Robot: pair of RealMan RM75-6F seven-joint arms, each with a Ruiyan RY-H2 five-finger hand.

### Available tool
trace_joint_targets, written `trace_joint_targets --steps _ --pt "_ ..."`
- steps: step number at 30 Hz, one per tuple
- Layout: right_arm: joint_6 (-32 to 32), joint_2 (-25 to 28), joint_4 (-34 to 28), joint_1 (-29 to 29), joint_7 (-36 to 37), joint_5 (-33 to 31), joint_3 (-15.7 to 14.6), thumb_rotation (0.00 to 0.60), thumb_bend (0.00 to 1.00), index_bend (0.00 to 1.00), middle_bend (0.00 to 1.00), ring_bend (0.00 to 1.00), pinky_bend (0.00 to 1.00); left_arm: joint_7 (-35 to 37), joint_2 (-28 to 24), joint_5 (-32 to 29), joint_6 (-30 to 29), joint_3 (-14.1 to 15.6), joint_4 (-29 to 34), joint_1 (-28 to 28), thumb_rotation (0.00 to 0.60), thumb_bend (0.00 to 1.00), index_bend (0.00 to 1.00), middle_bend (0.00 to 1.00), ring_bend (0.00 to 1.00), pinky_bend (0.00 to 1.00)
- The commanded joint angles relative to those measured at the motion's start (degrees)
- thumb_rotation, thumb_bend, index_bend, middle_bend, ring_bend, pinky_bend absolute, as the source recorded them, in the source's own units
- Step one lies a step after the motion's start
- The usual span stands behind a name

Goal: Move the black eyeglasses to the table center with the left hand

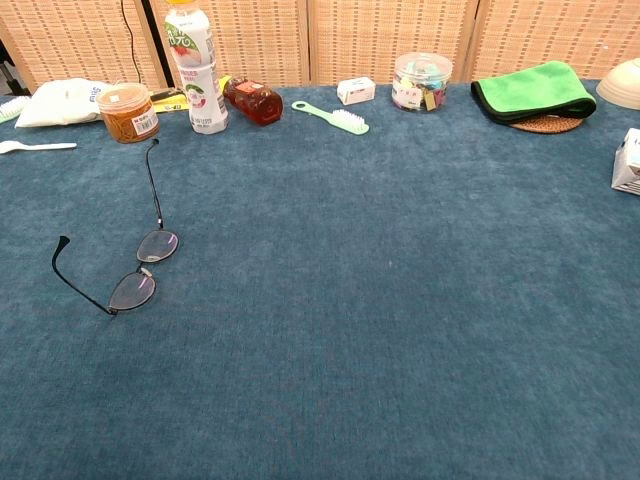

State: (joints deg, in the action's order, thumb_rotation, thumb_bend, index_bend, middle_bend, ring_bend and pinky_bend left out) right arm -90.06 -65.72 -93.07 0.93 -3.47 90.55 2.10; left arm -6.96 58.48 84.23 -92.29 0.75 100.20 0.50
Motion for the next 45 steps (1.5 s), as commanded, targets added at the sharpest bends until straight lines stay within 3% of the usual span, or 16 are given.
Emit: trace_joint_targets --steps 1,11,23,37,45 --pt "0.41 -0.16 0.27 0.05 0.18 -0.27 -0.07 0.6 0.48 0.24 0.13 0.13 0.16 0.08 0.0 -0.16 0.41 -0.16 0.07 -0.01 0.49 0.27 0.13 0.04 0.03 0.0" --pt "-0.14 0.3 0.28 -0.21 0.69 -0.09 -0.02 0.6 0.48 0.24 0.13 0.13 0.16 0.22 -0.13 0.06 2.25 -0.9 0.59 0.84 0.489 0.27 0.13 0.04 0.03 0.0" --pt "-0.37 0.28 0.39 -0.88 0.31 -1.01 0.0 0.6 0.48 0.24 0.13 0.13 0.16 -1.97 1.82 -0.51 8.48 -0.51 0.74 3.32 0.49 0.27 0.13 0.04 0.03 0.0" --pt "-0.88 0.84 0.42 -1.79 0.19 -2.24 0.25 0.6 0.48 0.23 0.13 0.13 0.16 -7.01 7.58 -5.12 19.54 -2.9 -2.51 10.35 0.488 0.27 0.1 0.04 0.02 0.0" --pt "-1.23 1.12 0.12 -2.28 -0.12 -2.64 0.3 0.6 0.48 0.23 0.13 0.13 0.16 -7.38 8.31 -7.34 27.12 -4.63 -2.39 15.84 0.491 0.27 0.09 0.03 0.0 0.0"
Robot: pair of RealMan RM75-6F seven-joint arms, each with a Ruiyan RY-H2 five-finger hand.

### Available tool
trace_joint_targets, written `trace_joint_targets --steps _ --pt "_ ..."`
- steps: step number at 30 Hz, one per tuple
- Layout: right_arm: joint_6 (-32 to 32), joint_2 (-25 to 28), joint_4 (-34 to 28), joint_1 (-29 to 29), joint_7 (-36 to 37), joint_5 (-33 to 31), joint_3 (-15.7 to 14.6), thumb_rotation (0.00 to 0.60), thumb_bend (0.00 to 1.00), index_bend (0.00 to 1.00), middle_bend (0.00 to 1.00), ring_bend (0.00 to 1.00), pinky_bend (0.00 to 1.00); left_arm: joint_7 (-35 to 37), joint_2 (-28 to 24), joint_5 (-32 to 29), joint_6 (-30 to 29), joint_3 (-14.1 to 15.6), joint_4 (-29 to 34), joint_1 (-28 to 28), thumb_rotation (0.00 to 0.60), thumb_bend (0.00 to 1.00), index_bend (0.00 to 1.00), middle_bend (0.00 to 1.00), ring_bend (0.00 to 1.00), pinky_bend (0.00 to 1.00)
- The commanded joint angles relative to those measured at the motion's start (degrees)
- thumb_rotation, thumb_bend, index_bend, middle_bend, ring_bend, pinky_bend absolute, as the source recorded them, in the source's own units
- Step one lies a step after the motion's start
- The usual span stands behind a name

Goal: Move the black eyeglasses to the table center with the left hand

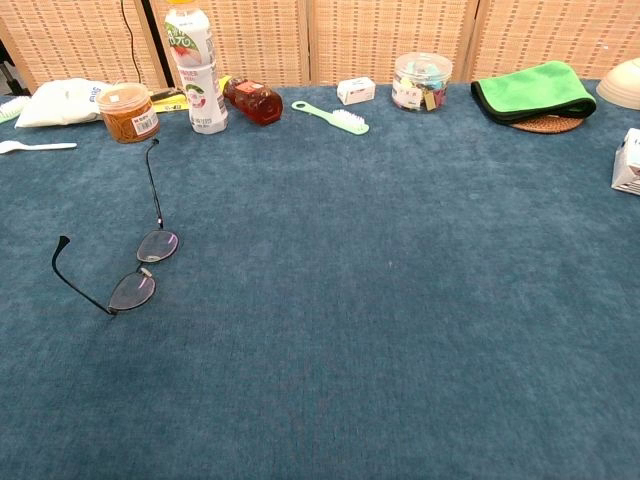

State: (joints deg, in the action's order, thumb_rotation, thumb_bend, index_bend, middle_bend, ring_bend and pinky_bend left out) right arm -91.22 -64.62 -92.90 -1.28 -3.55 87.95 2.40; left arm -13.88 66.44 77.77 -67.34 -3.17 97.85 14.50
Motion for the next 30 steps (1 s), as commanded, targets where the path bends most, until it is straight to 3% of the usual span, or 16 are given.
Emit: trace_joint_targets --steps 1,16,30 --pt "-0.14 0.03 -0.08 -0.13 -0.07 -0.04 0.0 0.6 0.48 0.23 0.13 0.13 0.16 -0.6 0.41 -1.17 2.82 -0.85 -0.05 2.32 0.491 0.27 0.09 0.03 0.0 0.0" --pt "-1.11 0.52 -0.7 -1.23 -0.77 -0.52 0.04 0.6 0.48 0.23 0.13 0.13 0.16 -6.64 5.79 -10.17 14.23 -4.44 -1.83 13.11 0.491 0.27 0.09 0.02 0.0 0.0" --pt "-1.19 0.54 0.05 -1.53 0.45 -0.74 0.27 0.6 0.48 0.23 0.13 0.13 0.16 -15.27 11.43 -18.35 17.06 -5.97 -0.7 21.38 0.493 0.27 0.09 0.02 0.0 0.0"
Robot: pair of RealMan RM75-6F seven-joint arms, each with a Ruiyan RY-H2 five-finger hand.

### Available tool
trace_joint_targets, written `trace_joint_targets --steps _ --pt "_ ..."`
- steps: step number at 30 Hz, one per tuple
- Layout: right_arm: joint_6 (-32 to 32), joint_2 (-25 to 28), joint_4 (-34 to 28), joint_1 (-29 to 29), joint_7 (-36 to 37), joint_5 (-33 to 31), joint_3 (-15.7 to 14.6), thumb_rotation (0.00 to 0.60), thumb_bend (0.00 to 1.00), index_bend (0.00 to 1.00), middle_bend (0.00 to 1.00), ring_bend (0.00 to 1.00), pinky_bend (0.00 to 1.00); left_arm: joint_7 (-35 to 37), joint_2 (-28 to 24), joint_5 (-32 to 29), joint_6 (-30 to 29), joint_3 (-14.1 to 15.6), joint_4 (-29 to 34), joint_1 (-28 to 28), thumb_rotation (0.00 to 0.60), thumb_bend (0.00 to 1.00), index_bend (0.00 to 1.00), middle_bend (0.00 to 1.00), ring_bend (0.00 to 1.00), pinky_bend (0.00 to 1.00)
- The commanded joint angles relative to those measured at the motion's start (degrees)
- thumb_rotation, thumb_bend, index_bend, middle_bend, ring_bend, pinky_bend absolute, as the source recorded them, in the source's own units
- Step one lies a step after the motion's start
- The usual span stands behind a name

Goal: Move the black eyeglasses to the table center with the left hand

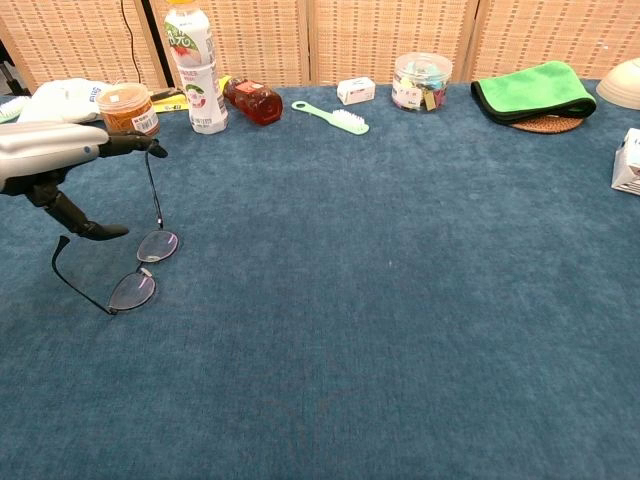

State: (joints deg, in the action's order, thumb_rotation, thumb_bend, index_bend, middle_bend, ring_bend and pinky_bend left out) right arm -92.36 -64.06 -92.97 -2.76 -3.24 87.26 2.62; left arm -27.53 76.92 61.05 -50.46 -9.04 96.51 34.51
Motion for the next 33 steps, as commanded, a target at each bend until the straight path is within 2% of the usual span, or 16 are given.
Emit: trace_joint_targets --steps 1,17,33 --pt "-0.09 -0.02 0.17 -0.08 0.23 -0.07 0.08 0.6 0.48 0.23 0.13 0.13 0.16 -2.05 1.14 -1.99 0.07 -0.08 0.83 1.66 0.492 0.27 0.09 0.02 0.0 0.0" --pt "-0.58 0.18 1.34 -0.64 2.06 -0.25 0.27 0.6 0.48 0.23 0.13 0.13 0.16 -10.14 5.85 -8.58 -1.4 0.62 3.37 8.2 0.492 0.27 0.09 0.02 0.0 0.0" --pt "-1.15 0.49 1.92 -1.43 2.9 -0.85 0.47 0.6 0.48 0.23 0.13 0.13 0.16 -16.38 14.88 -18.68 -1.7 0.04 -0.52 16.96 0.492 0.27 0.09 0.02 0.0 0.0"
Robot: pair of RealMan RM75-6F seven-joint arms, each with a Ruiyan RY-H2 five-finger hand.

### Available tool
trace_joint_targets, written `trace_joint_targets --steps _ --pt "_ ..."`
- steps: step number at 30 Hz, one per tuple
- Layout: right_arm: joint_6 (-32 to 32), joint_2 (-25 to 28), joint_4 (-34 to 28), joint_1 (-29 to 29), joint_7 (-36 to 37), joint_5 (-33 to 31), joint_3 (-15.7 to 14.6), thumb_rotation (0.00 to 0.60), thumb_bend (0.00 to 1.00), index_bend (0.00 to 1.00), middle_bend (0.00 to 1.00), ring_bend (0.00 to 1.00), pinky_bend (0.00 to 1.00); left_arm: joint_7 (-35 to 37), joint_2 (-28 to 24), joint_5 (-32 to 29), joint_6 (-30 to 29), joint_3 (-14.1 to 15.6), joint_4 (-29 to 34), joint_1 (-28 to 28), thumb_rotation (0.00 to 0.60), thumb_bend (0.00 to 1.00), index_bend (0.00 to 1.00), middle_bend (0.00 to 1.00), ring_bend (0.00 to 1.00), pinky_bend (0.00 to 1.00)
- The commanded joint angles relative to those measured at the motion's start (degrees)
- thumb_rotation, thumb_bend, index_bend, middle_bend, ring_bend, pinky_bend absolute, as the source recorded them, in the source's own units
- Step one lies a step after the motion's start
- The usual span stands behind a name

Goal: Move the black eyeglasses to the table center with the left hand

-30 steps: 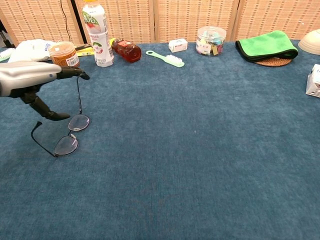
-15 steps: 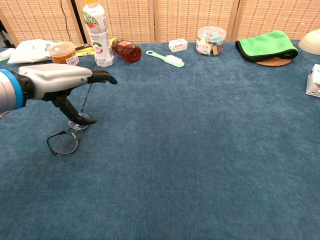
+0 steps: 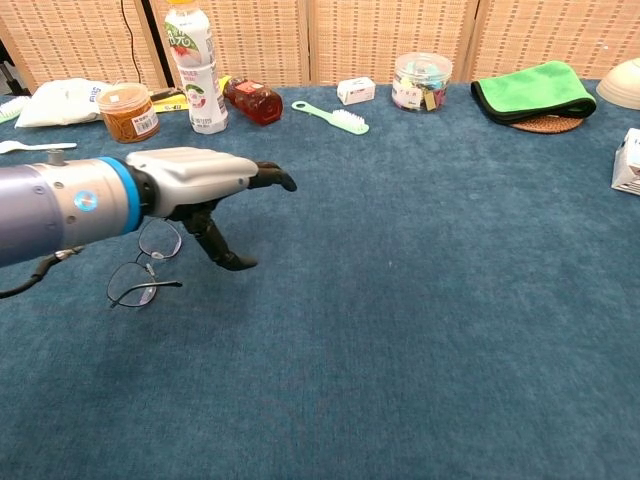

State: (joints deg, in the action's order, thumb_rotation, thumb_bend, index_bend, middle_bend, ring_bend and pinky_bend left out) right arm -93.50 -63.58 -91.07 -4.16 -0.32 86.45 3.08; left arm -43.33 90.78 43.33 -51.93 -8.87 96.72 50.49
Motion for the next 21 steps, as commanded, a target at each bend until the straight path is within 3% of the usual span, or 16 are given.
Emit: trace_joint_targets --steps 1,13,21 --pt "-0.03 0.0 0.0 -0.08 0.0 -0.07 0.03 0.6 0.48 0.23 0.13 0.13 0.16 -0.74 1.56 -1.32 -0.31 -0.16 -1.11 1.45 0.491 0.27 0.09 0.02 0.0 0.0" --pt "-0.44 0.44 -0.62 -0.51 -0.56 -0.34 0.2 0.6 0.48 0.23 0.13 0.13 0.16 1.77 5.34 -1.87 0.43 -1.71 -5.24 4.82 0.49 0.27 0.09 0.02 0.0 0.0" --pt "-0.9 0.85 -0.88 -1.08 -0.77 -0.69 0.27 0.6 0.48 0.23 0.13 0.13 0.16 2.16 7.39 -3.54 1.21 -0.92 -7.92 6.73 0.491 0.27 0.09 0.02 0.0 0.0"
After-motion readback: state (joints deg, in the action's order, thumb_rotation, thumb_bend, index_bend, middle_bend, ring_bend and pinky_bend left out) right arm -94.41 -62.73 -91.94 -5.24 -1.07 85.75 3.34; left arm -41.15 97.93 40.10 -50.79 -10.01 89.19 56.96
